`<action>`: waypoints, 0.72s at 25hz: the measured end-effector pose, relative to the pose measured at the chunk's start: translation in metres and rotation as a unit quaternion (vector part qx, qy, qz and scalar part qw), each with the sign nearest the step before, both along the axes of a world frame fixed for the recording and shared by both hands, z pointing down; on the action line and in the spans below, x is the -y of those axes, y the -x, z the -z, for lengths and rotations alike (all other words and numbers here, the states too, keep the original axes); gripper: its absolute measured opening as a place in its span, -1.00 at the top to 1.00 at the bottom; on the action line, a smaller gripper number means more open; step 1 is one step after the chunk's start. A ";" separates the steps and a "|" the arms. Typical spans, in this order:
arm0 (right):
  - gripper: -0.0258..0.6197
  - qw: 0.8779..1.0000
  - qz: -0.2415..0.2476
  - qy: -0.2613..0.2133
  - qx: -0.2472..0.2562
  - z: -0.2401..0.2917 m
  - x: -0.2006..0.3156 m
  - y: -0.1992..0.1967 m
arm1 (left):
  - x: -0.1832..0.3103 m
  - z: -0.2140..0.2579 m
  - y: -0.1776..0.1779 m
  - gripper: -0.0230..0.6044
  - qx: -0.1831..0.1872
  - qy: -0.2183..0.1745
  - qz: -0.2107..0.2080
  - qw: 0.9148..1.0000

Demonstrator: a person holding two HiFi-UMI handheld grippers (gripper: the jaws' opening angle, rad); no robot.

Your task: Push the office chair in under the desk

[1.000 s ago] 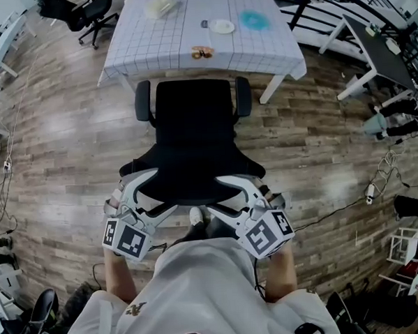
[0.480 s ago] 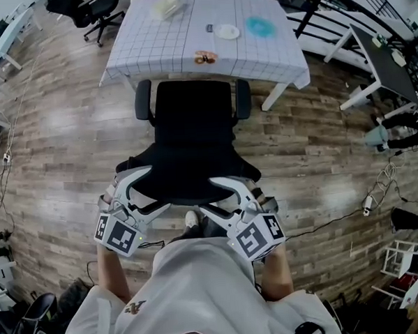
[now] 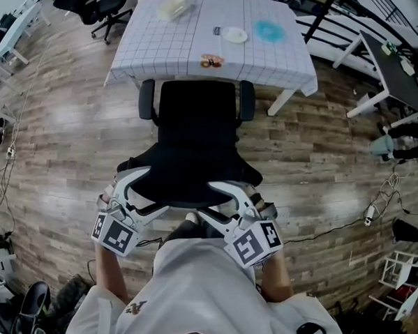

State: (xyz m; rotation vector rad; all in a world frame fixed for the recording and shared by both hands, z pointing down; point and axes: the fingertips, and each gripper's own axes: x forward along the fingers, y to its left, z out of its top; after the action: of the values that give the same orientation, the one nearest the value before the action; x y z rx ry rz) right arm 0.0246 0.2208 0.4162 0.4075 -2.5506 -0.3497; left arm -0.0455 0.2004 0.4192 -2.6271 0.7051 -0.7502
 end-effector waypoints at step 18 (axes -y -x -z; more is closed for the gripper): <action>0.04 0.999 -0.027 0.027 -0.009 0.001 0.028 0.014 | 0.028 0.002 0.012 -0.39 -0.009 0.010 -0.041 0.999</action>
State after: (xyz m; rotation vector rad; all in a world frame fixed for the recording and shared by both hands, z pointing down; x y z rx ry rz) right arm 0.0101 0.1928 0.4154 0.4496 -2.5207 -0.2623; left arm -0.0578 0.1729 0.4176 -2.6658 0.5944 -0.7134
